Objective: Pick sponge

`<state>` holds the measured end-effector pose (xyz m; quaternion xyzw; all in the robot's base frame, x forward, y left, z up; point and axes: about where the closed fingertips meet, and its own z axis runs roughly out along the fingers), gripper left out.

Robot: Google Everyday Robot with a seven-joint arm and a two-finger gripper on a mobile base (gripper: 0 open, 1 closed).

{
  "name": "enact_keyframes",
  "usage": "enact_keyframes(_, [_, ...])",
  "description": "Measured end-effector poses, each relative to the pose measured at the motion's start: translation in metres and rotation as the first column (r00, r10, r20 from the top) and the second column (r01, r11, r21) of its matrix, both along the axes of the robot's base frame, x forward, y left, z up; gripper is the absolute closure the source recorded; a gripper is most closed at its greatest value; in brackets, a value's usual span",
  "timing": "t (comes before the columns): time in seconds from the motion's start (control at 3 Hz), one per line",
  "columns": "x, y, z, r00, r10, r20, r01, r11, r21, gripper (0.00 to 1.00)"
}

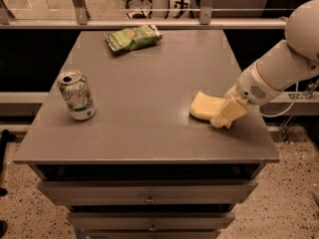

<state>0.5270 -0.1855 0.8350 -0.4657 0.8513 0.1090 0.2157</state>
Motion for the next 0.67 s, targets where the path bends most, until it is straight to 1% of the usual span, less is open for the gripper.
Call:
enact_keyframes(0.33, [0.004,0.007,0.005,1.0,-0.006,0.002,0.006,0.999,0.037,0.59])
enact_keyframes(0.67, [0.007,0.019,0.029,0.9995,0.011,0.031,-0.014,0.995,0.103,0.82])
